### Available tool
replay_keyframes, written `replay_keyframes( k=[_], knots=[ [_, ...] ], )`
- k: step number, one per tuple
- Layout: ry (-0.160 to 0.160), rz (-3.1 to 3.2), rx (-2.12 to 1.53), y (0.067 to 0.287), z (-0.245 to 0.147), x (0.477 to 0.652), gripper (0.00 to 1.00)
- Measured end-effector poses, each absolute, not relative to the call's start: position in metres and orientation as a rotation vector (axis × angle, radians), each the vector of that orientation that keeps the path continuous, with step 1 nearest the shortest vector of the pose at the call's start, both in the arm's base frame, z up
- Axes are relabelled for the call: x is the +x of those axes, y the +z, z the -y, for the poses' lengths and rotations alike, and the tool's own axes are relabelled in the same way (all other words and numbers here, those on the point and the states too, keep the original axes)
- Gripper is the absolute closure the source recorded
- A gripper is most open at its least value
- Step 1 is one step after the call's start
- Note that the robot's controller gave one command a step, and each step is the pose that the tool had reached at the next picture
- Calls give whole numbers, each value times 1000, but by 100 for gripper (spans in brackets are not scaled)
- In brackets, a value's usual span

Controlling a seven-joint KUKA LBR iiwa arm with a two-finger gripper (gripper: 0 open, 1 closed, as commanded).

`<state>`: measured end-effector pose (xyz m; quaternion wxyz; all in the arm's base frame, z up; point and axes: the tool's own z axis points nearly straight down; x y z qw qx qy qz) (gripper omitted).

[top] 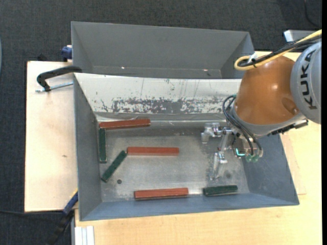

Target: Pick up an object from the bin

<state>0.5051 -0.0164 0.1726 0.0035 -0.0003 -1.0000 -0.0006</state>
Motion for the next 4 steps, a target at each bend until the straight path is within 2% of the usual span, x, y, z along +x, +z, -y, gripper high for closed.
replay_keyframes(
  k=[1,2,3,4],
  knots=[
    [-1,3143,0,176,16,507,0],
    [1,3144,-101,152,-15,518,0],
    [-8,3145,-77,104,-32,545,0],
    [0,3126,-274,86,-50,542,0]
  ],
)
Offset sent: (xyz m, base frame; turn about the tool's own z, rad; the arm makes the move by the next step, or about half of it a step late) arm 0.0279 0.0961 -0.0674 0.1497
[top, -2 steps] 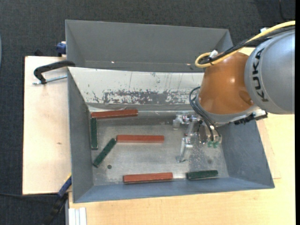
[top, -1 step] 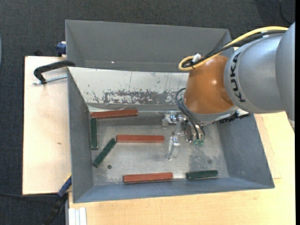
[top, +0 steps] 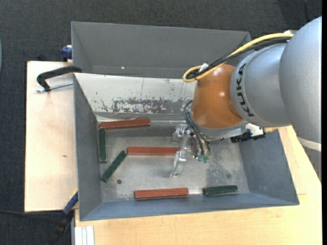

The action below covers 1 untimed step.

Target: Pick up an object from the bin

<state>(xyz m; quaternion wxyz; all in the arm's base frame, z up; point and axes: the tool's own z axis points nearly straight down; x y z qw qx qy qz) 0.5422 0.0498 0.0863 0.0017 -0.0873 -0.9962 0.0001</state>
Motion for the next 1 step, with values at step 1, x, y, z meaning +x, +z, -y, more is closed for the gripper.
replay_keyframes(
  k=[1],
  knots=[
    [-3,3089,-595,72,-66,556,100]
  ],
)
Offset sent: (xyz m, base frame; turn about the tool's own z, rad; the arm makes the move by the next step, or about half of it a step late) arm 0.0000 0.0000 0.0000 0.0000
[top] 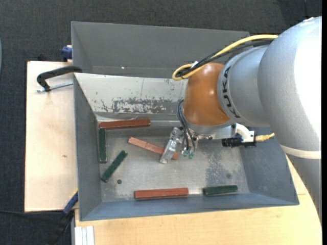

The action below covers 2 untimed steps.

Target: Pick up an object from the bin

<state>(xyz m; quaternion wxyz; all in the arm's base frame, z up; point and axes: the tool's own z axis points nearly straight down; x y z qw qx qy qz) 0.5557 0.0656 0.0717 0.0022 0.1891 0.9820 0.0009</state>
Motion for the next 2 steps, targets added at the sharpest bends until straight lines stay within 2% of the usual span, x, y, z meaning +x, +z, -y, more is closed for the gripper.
replay_keyframes(
  k=[1,2],
  knots=[
    [3,-3081,593,72,-66,556,100],
    [9,-3053,684,254,-79,564,100]
  ],
)
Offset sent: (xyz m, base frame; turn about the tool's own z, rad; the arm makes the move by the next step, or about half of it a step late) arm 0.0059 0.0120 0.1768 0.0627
